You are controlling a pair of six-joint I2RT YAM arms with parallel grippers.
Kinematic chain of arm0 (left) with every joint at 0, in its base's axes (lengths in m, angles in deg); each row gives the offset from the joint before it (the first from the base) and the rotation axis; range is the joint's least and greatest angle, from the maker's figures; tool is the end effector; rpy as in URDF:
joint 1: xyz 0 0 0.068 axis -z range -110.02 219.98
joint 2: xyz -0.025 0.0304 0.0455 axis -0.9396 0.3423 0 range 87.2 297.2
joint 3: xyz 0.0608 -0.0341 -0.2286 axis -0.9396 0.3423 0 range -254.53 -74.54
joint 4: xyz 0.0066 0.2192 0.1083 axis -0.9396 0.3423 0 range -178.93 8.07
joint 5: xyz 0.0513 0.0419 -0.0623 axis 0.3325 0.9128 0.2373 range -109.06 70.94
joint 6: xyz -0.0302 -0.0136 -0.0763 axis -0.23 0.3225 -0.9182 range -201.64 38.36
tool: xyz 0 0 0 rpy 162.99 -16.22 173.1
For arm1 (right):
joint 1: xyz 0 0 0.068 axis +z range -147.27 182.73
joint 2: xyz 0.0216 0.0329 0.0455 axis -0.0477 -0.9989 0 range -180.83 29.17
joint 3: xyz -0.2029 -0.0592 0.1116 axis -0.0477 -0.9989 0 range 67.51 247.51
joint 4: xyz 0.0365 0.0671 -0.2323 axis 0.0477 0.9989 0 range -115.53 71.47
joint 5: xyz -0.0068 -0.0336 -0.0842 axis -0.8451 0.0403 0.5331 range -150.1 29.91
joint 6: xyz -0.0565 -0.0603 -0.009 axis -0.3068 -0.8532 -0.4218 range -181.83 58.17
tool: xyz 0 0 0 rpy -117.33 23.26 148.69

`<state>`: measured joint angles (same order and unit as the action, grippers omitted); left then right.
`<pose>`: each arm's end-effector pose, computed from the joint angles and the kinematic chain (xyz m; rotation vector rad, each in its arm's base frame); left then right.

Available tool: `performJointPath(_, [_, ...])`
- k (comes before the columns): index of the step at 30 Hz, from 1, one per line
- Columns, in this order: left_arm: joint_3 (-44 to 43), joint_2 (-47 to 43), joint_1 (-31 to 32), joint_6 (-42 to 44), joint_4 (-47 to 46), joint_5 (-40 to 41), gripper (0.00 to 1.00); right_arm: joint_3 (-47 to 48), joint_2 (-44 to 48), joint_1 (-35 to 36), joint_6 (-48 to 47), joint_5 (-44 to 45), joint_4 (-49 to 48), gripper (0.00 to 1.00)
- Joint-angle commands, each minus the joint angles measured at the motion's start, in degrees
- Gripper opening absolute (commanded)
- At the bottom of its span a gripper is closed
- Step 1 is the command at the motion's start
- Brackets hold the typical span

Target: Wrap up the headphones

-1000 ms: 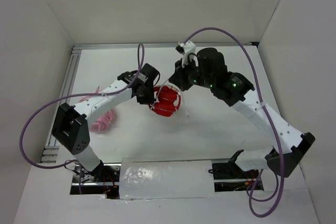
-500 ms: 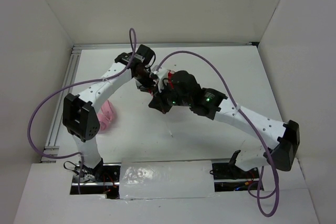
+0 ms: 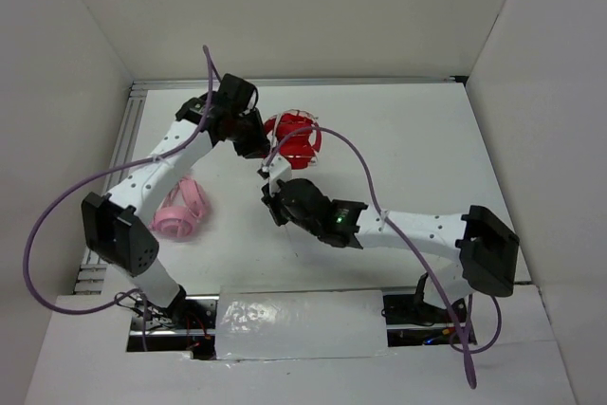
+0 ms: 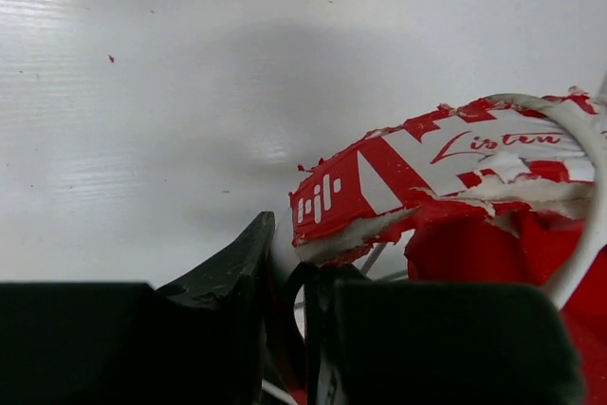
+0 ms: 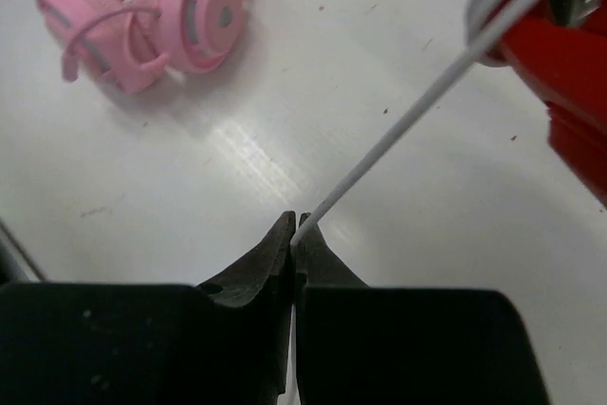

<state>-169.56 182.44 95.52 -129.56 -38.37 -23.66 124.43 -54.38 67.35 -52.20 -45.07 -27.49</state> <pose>0.3229 -0.1606 0.2871 -0.4623 2.5262 -0.6298 0.1692 0.3126 0.2328 -0.7828 1.8750 0.5704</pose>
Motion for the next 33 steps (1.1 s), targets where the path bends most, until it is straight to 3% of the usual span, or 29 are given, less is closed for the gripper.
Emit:
performJointPath(1, [2.0, -7.2, -1.0, 0.2, -10.7, -6.9, 0.00, -4.2, -1.4, 3.2, 0.6, 14.1, -12.2, 0.05])
performJointPath(4, [3.1, -10.9, -1.5, 1.0, -11.6, -8.3, 0.00, -11.0, 1.0, 3.4, 4.9, 18.1, -21.8, 0.05])
performJointPath(8, [4.1, -13.4, -2.3, 2.7, -13.0, -11.7, 0.00, -20.6, 6.5, 2.9, 8.0, 15.2, -33.8, 0.08])
performJointPath(16, [7.0, -20.0, -0.8, 9.5, -17.9, -23.9, 0.00, -26.2, 9.3, -1.3, 13.7, 9.6, -37.9, 0.09])
performJointPath(21, [9.0, -22.6, -0.5, 11.9, -19.4, -26.3, 0.00, -33.6, 13.2, -5.9, 17.1, 2.0, -46.3, 0.11])
performJointPath(26, [9.1, -22.5, 0.6, 14.2, -19.7, -29.3, 0.00, -32.6, 15.3, -10.7, 18.7, -4.1, -42.4, 0.12])
performJointPath(27, [8.5, -21.9, 2.0, 15.3, -19.5, -29.7, 0.00, -30.7, 14.3, -11.6, 19.2, -4.0, -37.2, 0.13])
performJointPath(33, [7.7, -21.0, 7.3, 17.5, -16.6, -23.5, 0.00, -26.8, 13.9, -15.5, 19.3, -2.0, -32.1, 0.12])
